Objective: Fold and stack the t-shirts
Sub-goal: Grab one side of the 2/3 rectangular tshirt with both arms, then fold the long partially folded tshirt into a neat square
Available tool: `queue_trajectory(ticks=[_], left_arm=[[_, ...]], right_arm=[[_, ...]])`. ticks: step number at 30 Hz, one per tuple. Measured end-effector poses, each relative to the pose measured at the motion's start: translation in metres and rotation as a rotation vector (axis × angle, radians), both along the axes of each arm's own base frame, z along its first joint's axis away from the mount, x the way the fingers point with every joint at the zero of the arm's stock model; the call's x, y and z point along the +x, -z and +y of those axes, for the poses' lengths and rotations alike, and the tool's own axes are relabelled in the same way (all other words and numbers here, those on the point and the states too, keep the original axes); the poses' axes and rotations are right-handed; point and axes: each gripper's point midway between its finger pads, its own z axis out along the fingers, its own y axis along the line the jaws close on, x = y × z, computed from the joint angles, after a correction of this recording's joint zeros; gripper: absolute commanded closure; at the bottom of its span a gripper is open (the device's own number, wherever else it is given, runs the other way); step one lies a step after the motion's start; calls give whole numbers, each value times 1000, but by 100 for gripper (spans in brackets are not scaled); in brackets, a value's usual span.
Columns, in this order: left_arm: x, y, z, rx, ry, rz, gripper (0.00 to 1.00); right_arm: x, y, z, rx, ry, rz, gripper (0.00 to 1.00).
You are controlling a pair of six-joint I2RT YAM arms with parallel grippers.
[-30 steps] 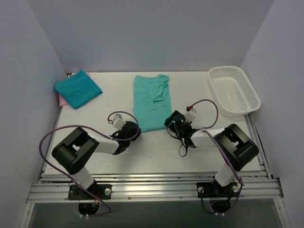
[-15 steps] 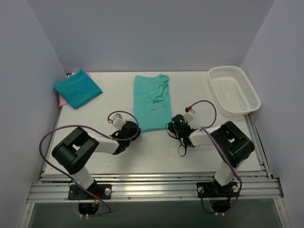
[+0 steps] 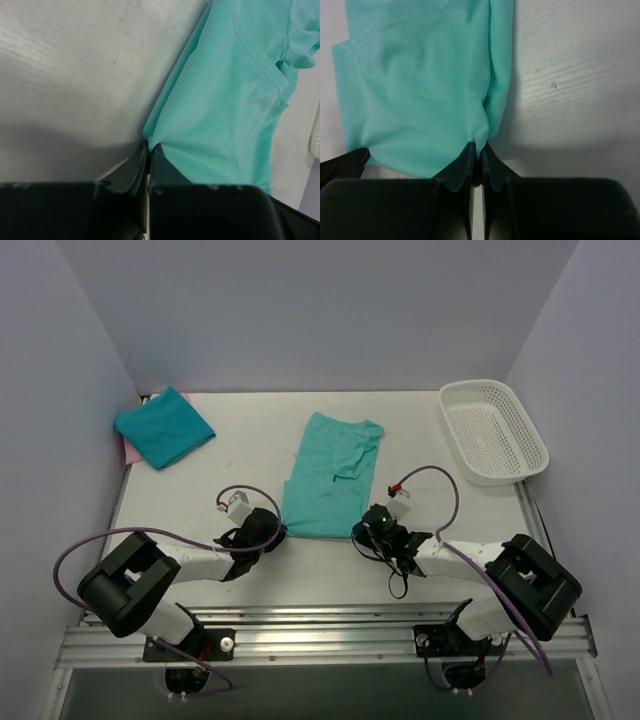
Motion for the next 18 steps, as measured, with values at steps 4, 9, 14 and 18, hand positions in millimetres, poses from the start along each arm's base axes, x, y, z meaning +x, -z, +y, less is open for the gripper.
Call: queue_trajectory(ticks=[4, 9, 14, 18], left_arm=[[-24, -11, 7, 17, 43, 23, 98], [-30, -58, 3, 10, 100, -52, 98], [-18, -105, -5, 50, 141, -123, 98], [-7, -120, -9, 102, 158, -145, 98]], right_arm=[[-17, -24, 5, 23, -26, -20, 100], [-29, -43, 1, 19, -25, -37, 100], [-23, -64, 0, -8, -3, -58, 100], [-11, -83, 2, -35, 16, -87, 100]])
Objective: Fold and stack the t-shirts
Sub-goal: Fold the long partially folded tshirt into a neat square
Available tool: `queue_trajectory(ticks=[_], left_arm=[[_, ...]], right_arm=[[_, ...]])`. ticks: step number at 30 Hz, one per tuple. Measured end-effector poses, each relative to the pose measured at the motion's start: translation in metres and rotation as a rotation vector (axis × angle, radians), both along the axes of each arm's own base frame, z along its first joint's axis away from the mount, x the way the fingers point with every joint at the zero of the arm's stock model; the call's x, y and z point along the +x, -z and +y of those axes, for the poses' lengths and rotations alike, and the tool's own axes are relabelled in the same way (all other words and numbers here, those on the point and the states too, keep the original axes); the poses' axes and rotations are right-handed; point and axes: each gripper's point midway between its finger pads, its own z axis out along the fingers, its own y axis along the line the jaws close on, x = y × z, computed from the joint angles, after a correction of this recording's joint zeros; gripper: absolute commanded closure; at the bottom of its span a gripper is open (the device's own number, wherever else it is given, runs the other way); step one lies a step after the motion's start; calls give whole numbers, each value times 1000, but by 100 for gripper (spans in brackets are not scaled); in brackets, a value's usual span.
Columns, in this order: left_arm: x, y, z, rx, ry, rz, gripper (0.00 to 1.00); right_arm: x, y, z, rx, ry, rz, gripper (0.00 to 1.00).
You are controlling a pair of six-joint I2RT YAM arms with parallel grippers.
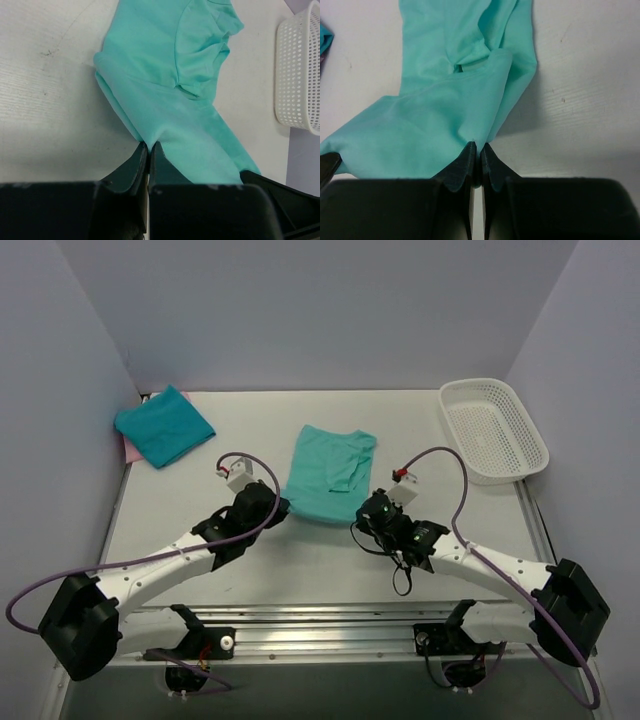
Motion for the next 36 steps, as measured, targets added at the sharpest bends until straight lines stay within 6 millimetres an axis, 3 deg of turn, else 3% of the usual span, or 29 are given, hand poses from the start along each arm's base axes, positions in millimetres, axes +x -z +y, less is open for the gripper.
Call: queue_trajectory(ticks=[8, 16, 18, 20, 22, 23, 24, 26, 27, 29, 30, 32, 36], left_arm=[[23, -10, -10, 77, 13, -21, 98], [55, -29, -9, 85, -1, -56, 93], [71, -28, -7, 81, -12, -55, 92], [99, -23, -7, 76, -20, -46, 90], [138, -14, -14, 65, -3, -32, 87], [163, -10, -20, 63, 14, -28, 77], [197, -3, -30, 64, 40, -18, 65], [263, -2, -51, 24, 93, -50, 62], [292, 0, -58, 3, 116, -61, 56], [336, 0, -61, -24, 147, -102, 27], [345, 3, -55, -22, 159, -105, 3], [348, 13, -37, -9, 157, -64, 6], [349, -3, -15, 12, 151, -74, 6]], right_arm=[[30, -26, 9, -82, 30, -48, 100], [58, -33, 6, -132, 66, -57, 100], [78, -30, -3, -134, 98, -42, 100], [110, -27, -18, -130, 153, -22, 100], [160, -22, -34, -131, 220, -5, 100], [189, -23, -39, -132, 252, -7, 98], [220, -19, -43, -141, 280, -8, 81], [281, -13, -53, -154, 340, -17, 78], [309, -7, -58, -171, 362, -3, 75], [357, 3, -66, -162, 407, -28, 51], [365, 13, -74, -175, 423, -17, 39], [357, 34, -93, -225, 440, 48, 0], [330, 40, -106, -269, 433, 88, 0]])
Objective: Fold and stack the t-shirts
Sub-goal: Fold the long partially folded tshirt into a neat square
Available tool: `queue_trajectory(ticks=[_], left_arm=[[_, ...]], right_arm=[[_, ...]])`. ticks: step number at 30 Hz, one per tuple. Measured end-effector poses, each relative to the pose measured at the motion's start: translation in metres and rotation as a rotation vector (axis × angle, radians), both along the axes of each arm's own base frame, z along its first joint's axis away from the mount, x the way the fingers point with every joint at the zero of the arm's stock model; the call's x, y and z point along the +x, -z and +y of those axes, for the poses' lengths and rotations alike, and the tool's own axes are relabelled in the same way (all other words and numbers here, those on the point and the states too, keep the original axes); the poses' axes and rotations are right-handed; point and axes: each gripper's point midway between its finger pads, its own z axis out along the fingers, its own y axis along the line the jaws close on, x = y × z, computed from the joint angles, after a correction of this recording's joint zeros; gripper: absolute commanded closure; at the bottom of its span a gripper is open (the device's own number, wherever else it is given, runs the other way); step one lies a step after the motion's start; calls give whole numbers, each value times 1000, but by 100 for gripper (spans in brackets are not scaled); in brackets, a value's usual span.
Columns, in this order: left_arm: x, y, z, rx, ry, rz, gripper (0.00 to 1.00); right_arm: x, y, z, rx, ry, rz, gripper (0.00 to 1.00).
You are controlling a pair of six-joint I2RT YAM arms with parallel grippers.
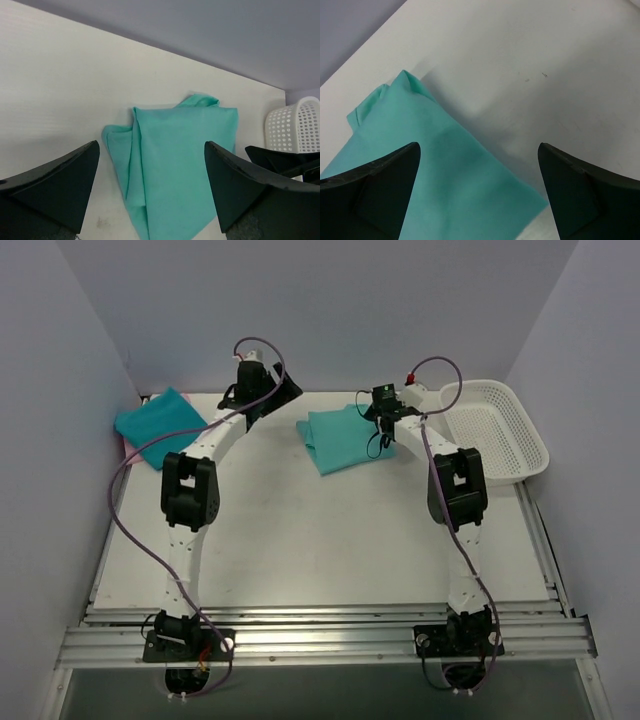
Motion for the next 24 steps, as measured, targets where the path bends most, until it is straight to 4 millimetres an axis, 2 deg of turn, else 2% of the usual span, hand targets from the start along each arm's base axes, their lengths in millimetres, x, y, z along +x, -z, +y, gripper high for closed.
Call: queue_trajectory(ticks=[2, 6, 8, 10, 13, 15, 18, 21, 24], left_arm=[[-12, -13, 6, 4, 0, -7, 6], [-40, -44, 9, -13, 7, -58, 6], [-52, -54, 10, -28, 7, -81, 5], [-63, -53, 11, -43, -1, -87, 5], [-71, -34, 10, -56, -13, -68, 4], [-70, -11, 7, -62, -20, -28, 2], [-63, 19, -1, -78, -8, 8, 2], [-56, 51, -11, -87, 12, 45, 2], [-45, 73, -23, -97, 43, 58, 2]], right_arm=[[-11, -11, 2, -1, -12, -8, 0], [-21, -53, 7, 15, -32, -90, 0], [-29, -73, 10, 26, -42, -137, 0], [-38, -89, 10, 35, -49, -171, 0], [-52, -105, 6, 48, -51, -208, 0], [-60, -109, 5, 55, -55, -220, 0], [-78, -103, 4, 63, -66, -218, 0], [-110, -89, 2, 65, -84, -189, 0], [-142, -81, 3, 81, -103, -186, 0]])
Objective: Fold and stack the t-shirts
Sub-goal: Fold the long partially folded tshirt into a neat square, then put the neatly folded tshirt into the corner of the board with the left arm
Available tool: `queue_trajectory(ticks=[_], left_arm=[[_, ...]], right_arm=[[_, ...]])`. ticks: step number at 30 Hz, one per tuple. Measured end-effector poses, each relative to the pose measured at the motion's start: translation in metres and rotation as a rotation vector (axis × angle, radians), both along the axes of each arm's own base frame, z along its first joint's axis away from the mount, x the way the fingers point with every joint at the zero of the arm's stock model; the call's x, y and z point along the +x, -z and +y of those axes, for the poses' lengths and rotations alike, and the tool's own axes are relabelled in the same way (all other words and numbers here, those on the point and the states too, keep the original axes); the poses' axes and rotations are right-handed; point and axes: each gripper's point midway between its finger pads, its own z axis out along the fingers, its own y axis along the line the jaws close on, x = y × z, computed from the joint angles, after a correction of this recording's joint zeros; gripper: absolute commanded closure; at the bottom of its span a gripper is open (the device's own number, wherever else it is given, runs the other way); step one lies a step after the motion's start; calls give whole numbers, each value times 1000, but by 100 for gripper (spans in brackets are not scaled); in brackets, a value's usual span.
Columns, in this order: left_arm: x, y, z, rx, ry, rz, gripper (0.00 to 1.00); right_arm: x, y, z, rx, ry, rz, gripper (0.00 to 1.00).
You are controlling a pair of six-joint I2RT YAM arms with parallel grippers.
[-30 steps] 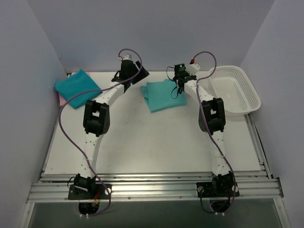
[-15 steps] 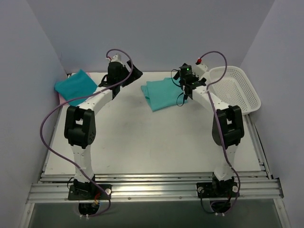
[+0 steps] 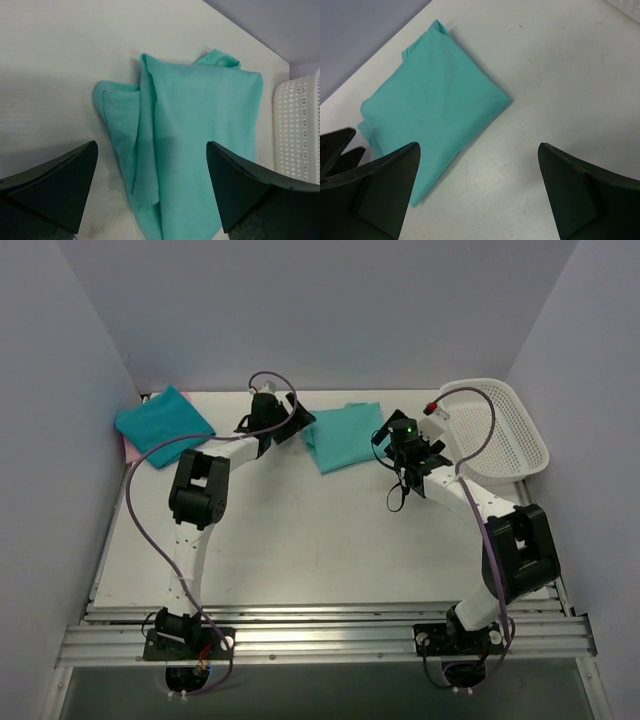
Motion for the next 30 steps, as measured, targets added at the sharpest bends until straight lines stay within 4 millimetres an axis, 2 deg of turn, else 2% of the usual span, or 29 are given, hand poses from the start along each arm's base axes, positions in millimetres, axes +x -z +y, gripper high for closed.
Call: queue_trajectory(ticks=[4, 8, 12, 17, 20, 23, 25, 27, 30], left_arm=[[21, 5, -20, -26, 37, -29, 1], [27, 0, -31, -48, 56, -50, 0], [26, 0, -32, -41, 48, -45, 0], [25, -4, -25, -11, 16, -49, 0], [29, -16, -26, -4, 16, -55, 0], [44, -40, -33, -20, 18, -109, 0], [51, -48, -36, -26, 20, -137, 0], [55, -46, -38, -27, 22, -146, 0], [58, -29, -42, -20, 24, -129, 0]], right_arm=[[-23, -6, 3, 21, -20, -28, 0], [-32, -22, 5, 42, -29, -79, 0], [-38, -29, 6, 48, -34, -103, 0], [-41, -24, 4, 43, -33, -96, 0], [-42, -22, 4, 41, -33, -91, 0], [-42, -22, 4, 41, -33, -92, 0], [-44, -21, 3, 41, -33, -90, 0], [-49, -20, 1, 40, -32, -90, 0], [-55, -24, -3, 42, -27, -104, 0]])
